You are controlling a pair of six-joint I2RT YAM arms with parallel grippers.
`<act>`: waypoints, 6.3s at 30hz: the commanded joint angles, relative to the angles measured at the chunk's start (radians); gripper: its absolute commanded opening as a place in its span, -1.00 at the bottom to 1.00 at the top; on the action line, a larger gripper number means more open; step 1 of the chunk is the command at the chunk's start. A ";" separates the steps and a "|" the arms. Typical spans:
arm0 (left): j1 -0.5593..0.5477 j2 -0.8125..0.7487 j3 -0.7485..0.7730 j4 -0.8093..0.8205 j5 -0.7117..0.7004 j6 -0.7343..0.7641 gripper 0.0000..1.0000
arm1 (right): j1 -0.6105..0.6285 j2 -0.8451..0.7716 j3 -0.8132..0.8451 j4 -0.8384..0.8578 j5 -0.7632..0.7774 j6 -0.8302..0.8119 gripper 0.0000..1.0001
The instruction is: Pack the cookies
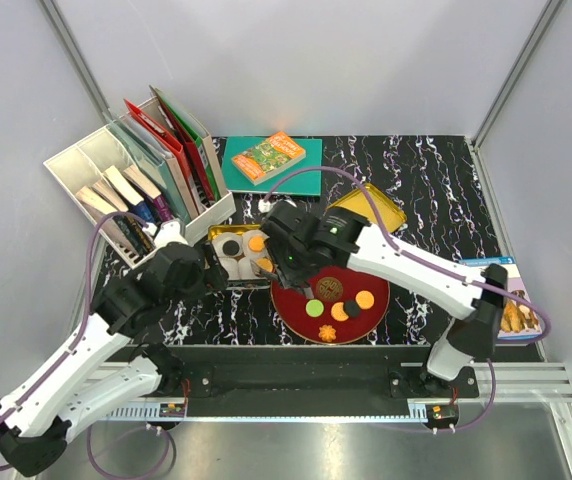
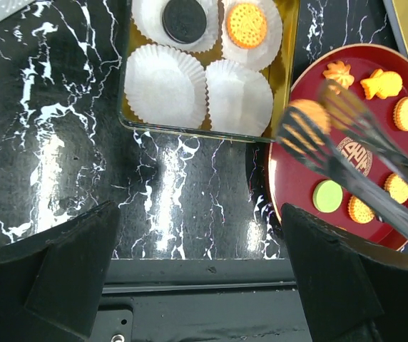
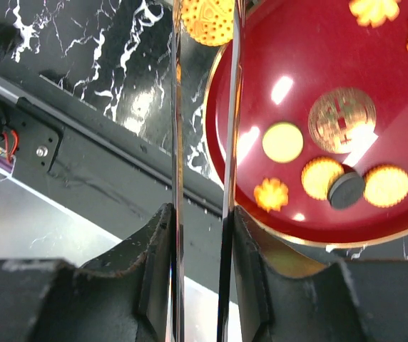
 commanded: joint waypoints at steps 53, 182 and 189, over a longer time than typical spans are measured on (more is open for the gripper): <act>0.000 -0.106 0.037 -0.125 -0.068 -0.026 0.98 | -0.018 0.217 0.244 0.093 0.009 -0.104 0.14; -0.001 0.007 0.001 0.021 -0.002 -0.006 0.98 | -0.003 0.065 0.123 -0.104 0.054 -0.096 -0.25; -0.001 -0.022 0.004 -0.015 -0.028 -0.007 0.98 | -0.037 0.132 0.176 -0.053 0.009 -0.136 -0.26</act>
